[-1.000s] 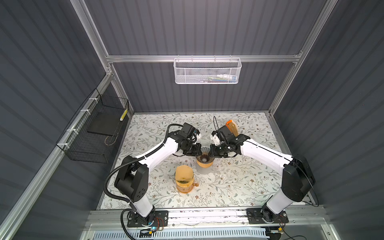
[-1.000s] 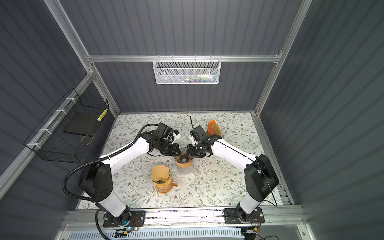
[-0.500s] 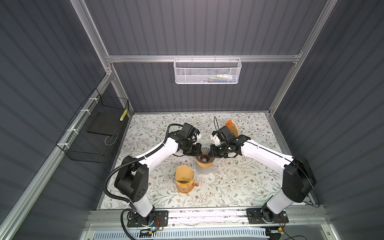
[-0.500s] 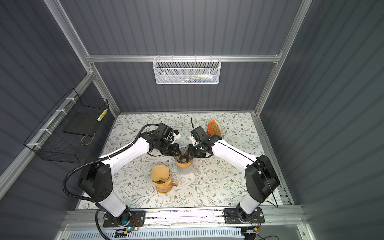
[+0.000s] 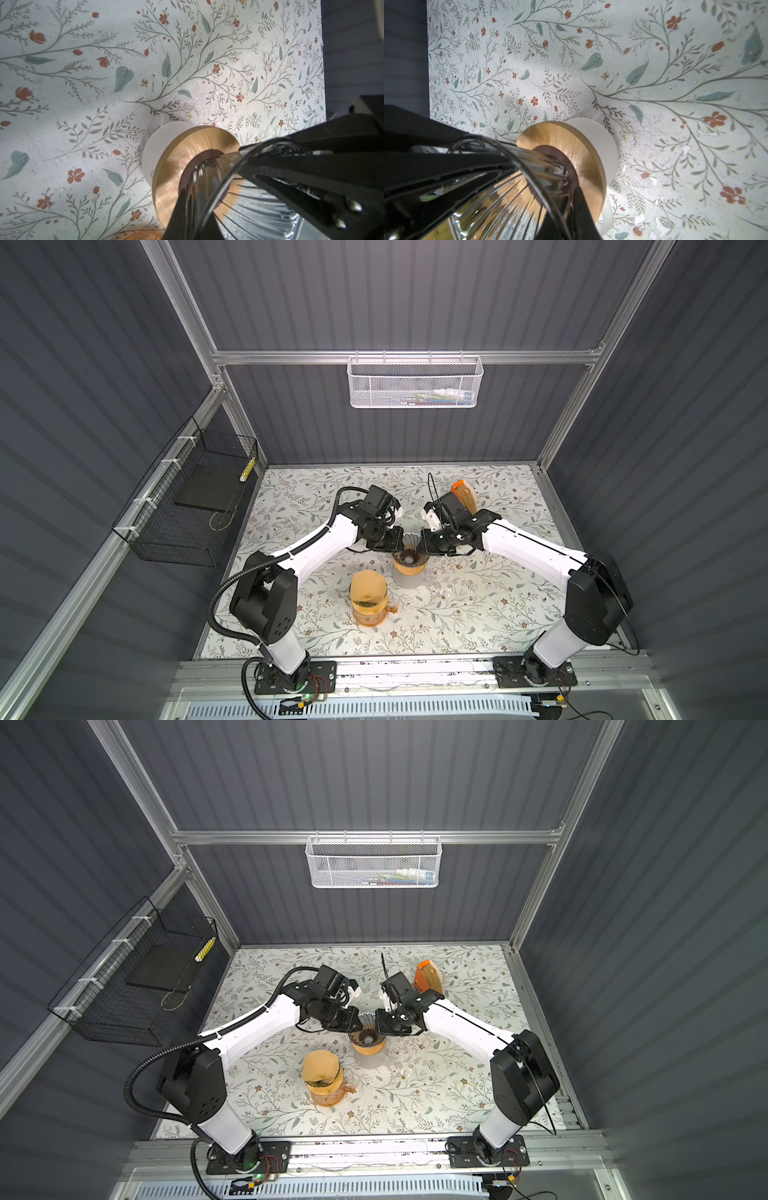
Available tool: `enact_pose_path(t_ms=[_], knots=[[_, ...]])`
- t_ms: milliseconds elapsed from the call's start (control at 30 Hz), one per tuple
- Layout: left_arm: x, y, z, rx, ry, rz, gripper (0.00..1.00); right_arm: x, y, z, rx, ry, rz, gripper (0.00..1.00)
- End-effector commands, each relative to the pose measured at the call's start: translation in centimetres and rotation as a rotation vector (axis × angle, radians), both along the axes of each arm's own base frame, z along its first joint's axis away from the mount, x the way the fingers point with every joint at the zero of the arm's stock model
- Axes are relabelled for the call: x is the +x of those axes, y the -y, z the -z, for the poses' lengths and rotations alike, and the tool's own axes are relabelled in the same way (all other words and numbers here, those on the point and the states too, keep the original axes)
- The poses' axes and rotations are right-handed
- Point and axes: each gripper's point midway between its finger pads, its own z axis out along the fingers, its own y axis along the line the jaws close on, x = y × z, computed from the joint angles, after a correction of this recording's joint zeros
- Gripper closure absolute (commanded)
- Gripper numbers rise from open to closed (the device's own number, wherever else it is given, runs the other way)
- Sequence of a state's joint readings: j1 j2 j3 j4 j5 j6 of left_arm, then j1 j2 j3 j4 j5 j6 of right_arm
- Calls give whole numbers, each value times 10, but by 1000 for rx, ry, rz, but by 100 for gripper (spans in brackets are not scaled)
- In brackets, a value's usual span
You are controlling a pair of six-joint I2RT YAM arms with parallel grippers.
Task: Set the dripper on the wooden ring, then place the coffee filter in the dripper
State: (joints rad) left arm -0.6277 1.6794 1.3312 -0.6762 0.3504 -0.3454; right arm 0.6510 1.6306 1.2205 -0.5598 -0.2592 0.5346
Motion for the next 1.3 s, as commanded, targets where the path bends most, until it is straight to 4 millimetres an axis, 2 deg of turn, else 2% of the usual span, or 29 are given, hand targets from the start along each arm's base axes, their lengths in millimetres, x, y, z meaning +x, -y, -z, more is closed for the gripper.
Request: enact_pose_path(t_ms=[0, 133, 300, 533, 567, 633, 733, 900, 1267], knots=[[-3, -1, -16, 3, -4, -8, 84, -20, 69, 67, -360, -113, 51, 100], [-2, 0, -21, -7, 7, -11, 79, -17, 67, 63, -351, -108, 49, 100], [-1, -1, -25, -6, 21, -13, 77, -14, 65, 58, -346, -98, 49, 98], [0, 0, -30, -12, 27, -13, 77, -10, 64, 51, -339, -84, 48, 89], [4, 2, -40, -26, 47, -12, 77, -10, 64, 50, -338, -83, 49, 88], [5, 3, -45, -34, 56, -13, 77, -9, 63, 47, -333, -76, 49, 85], [5, 3, -48, -38, 62, -14, 77, -8, 63, 42, -326, -65, 55, 79], [5, 3, -50, -40, 64, -16, 77, -6, 61, 34, -310, -52, 59, 74], [5, 3, -49, -42, 64, -18, 77, -1, 56, 16, -283, -22, 59, 71]])
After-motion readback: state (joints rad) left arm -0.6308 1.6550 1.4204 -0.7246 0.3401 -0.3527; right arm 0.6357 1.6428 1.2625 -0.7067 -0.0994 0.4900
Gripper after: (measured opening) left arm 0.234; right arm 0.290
